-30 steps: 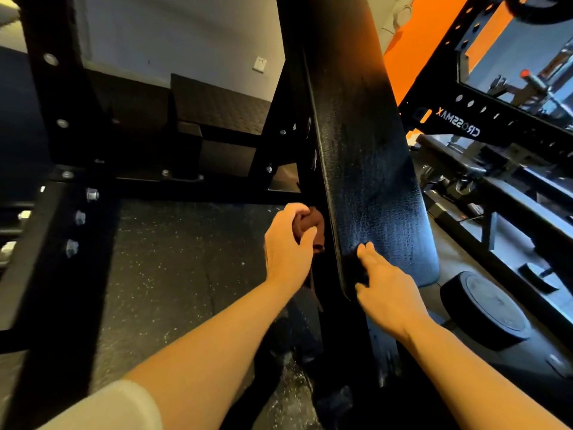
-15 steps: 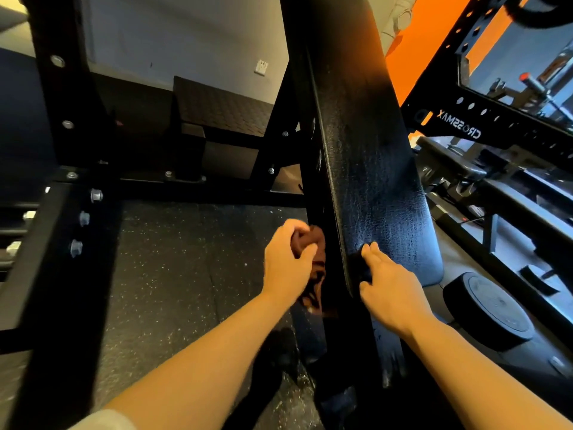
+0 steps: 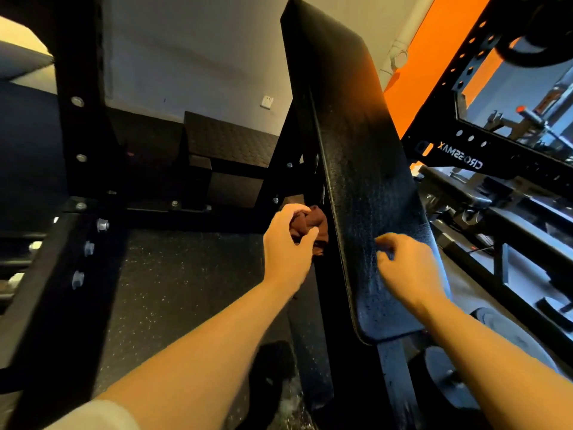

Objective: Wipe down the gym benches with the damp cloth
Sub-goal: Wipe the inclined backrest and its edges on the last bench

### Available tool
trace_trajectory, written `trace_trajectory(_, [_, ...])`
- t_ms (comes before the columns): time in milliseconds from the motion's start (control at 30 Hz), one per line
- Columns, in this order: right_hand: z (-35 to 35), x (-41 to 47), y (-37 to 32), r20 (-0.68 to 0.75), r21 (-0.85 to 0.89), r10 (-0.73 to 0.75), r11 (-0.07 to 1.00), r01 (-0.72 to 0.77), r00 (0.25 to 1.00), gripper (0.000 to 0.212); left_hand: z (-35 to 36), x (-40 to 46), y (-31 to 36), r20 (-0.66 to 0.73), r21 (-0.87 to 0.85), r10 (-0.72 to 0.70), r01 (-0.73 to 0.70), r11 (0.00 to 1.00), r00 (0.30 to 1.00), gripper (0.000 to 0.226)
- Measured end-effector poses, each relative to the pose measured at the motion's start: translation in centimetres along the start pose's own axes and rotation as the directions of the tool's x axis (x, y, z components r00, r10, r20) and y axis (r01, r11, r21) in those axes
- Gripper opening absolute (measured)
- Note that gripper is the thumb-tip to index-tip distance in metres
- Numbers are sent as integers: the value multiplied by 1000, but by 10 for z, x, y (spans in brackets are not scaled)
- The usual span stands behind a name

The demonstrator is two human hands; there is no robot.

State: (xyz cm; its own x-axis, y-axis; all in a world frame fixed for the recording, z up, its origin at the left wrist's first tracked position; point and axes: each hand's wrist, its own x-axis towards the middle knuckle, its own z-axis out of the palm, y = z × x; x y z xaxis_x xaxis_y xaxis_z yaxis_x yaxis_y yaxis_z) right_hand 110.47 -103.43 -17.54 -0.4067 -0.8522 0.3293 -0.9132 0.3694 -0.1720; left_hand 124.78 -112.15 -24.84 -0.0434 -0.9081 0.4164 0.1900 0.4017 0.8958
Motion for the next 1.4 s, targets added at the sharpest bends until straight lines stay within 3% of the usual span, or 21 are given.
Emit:
trace_trajectory(67, [11, 22, -9, -73, 50, -9, 999, 13, 997, 25, 14, 7, -6, 28, 39, 29, -31, 999, 999, 28])
trace_trajectory(133, [29, 38, -16, -89, 70, -32, 997, 38, 995, 15, 23, -5, -19, 79, 54, -31, 27, 998, 996, 32])
trace_trajectory(300, [65, 43, -15, -258, 55, -74, 994, 91, 963, 23, 0, -39, -60, 241, 232, -131, 74, 970, 962, 32])
trace_trajectory(467, [76, 41, -11, -406, 78, -91, 988, 134, 909, 20, 9, -1, -25, 30, 42, -6, 5, 999, 1000, 29])
trace_trajectory(533, [79, 38, -11, -479, 50, -108, 988, 149, 871, 19, 18, 1, -20, 51, 41, 3, -5, 999, 999, 30])
trace_trajectory(633, [80, 34, -11, -571, 9, -124, 988, 157, 812, 22, 13, -20, -36, 154, 145, -123, 101, 984, 980, 39])
trace_trajectory(733, [79, 32, -11, -564, 62, -100, 985, 163, 820, 24, -1, -20, -43, 168, 299, -159, 103, 949, 973, 39])
trace_trajectory(867, [76, 33, -11, -521, 82, -123, 978, 193, 845, 24, 9, 4, -17, 56, 206, -97, 83, 975, 994, 26])
trace_trajectory(933, [77, 34, -8, -498, 110, -113, 975, 192, 860, 22, 17, 0, -11, 94, 223, -128, 104, 969, 987, 29])
trace_trajectory(1067, [77, 36, -8, -449, 174, -95, 966, 192, 888, 20, 7, -3, -14, 242, 433, -273, 148, 889, 931, 32])
trace_trajectory(1267, [74, 36, -9, -369, 181, -73, 972, 149, 927, 20, 18, 22, 22, 66, 263, -260, 234, 936, 963, 24])
trace_trajectory(1400, [76, 36, -7, -342, 164, -104, 972, 169, 934, 19, 10, -6, 0, 224, 402, -417, 306, 863, 881, 29])
